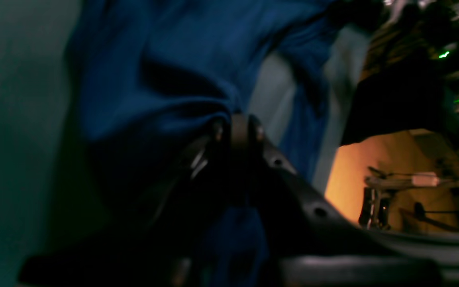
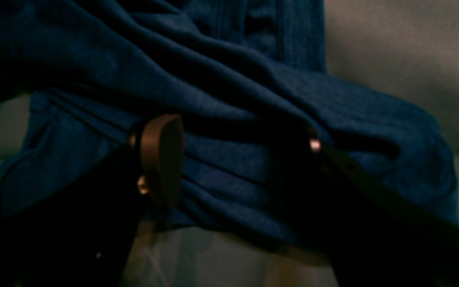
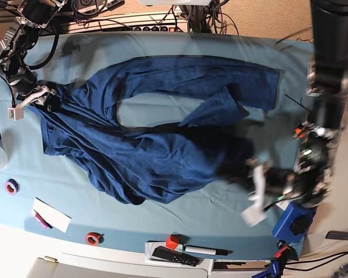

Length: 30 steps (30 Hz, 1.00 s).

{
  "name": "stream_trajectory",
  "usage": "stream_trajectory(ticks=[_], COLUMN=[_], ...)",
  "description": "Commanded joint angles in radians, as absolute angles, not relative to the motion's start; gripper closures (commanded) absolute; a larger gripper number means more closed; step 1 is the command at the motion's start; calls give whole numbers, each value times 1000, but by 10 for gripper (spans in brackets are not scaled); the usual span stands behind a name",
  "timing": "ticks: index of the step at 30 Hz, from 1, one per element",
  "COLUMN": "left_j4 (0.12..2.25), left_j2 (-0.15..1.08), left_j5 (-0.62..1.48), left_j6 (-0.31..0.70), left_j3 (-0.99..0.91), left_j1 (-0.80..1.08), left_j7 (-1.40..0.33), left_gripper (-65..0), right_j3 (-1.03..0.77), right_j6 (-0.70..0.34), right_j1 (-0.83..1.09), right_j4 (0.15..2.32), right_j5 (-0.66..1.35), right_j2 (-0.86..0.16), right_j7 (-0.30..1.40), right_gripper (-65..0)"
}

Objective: Layout the t-shirt on the table in an organized manner, then fold the t-shirt properly
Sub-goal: 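Release the fabric and move the left gripper back to the shirt's middle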

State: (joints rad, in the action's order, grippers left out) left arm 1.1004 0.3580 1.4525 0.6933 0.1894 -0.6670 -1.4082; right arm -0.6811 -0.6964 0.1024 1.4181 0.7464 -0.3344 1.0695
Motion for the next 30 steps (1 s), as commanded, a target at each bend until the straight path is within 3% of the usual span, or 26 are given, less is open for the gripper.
stream_trajectory(ticks=[1,12,18,23,24,27,28,30], left_j4=[1117,1117,1118,1118,1118,1118,1118,1118], left_j2=[323,-146,-157,-157,-157,-157,-157,-157], left_j5=[1484,1484,1484,1327,1293,1212,1192,1155], left_j6=[698,698,698,698,698,698,698,698], left_j3=[187,188,320,405,404,403,403,403], left_j1=[-706,-718,-731,-731,-731,-731,-731,-732], left_j7=[-1396,-1396,-1331,-1255,-1255,-1256,-1256,-1256], left_gripper=[0,0,0,0,-12,-287,-324,-324], right_j3=[-686,-686,-688,-687,-687,-687,-687,-687], right_j6=[-698,-698,-698,-698,-698,-698,-698,-698], right_j1=[94,94,91,88,88,88,88,88], right_j4=[1431,1431,1417,1398,1398,1398,1398,1398], right_j5=[766,766,740,740,740,739,739,739], right_j2=[-356,-357,-329,-324,-324,-327,-327,-327], right_j7=[1046,1045,1040,1018,1018,1019,1019,1019], right_gripper=[-370,-370,-370,-370,-370,-370,-370,-370])
